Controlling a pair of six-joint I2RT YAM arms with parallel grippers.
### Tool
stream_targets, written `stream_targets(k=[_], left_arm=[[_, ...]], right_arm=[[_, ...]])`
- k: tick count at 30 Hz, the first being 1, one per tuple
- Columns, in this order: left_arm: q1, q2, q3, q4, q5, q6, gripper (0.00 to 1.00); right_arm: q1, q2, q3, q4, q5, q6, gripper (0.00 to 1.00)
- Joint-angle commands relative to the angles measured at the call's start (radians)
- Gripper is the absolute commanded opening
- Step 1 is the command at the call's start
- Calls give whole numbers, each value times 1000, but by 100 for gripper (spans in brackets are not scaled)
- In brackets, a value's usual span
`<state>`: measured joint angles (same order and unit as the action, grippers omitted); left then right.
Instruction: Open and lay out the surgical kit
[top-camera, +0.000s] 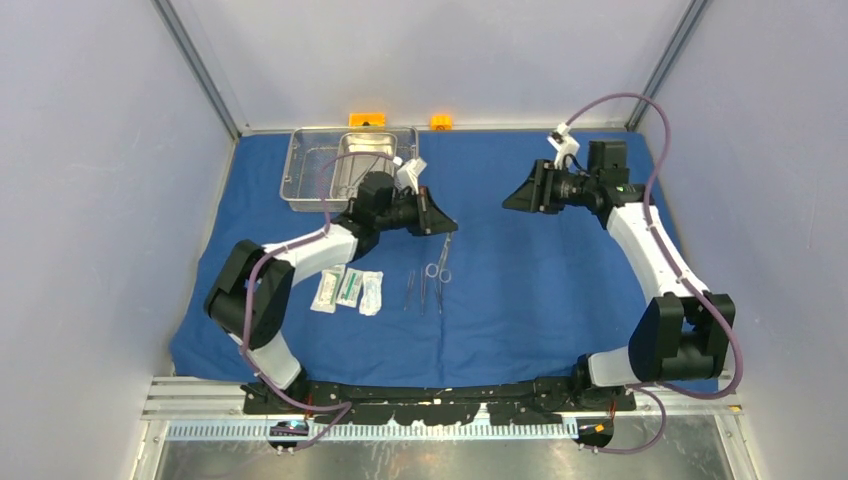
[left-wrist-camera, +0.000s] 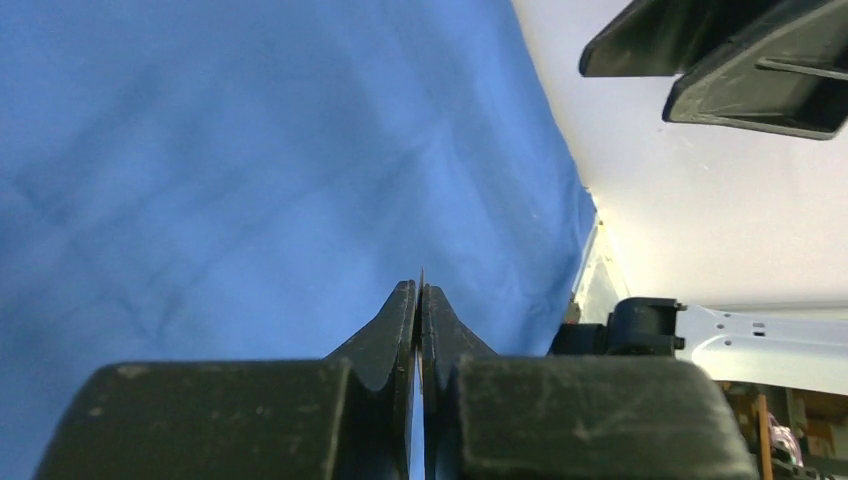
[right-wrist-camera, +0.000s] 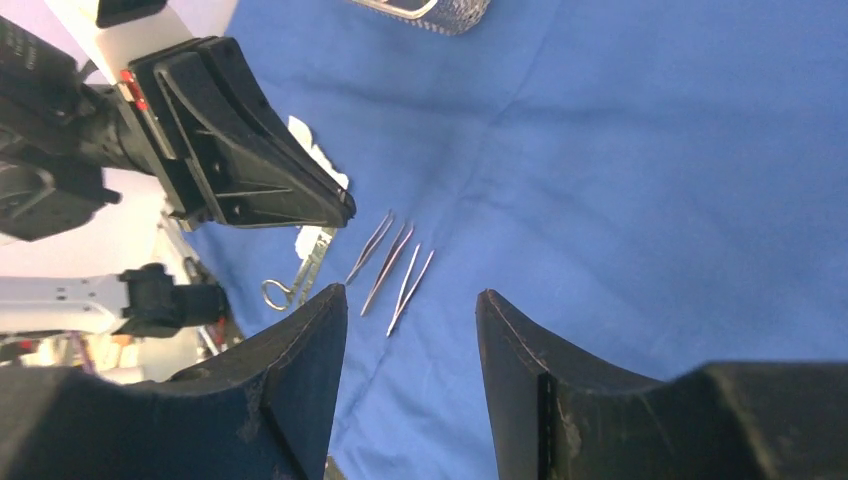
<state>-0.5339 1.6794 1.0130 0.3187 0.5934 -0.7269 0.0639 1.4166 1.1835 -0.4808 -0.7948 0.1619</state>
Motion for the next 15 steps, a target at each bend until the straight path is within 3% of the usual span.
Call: stream_targets(k=[1, 7, 10, 15], left_arm=[[-24, 28, -14, 202, -29, -91, 0], [-47, 71, 19, 268, -31, -151, 0], [-57, 94, 47, 240, -43, -163, 0], [-60, 149, 108, 164, -70, -193, 0]], right_arm=[[-39, -46, -123, 134, -222, 138, 56], [-28, -87, -382, 729, -313, 532, 56], [9, -72, -397, 746, -278, 535, 54], [104, -41, -367, 620, -153, 404, 53]])
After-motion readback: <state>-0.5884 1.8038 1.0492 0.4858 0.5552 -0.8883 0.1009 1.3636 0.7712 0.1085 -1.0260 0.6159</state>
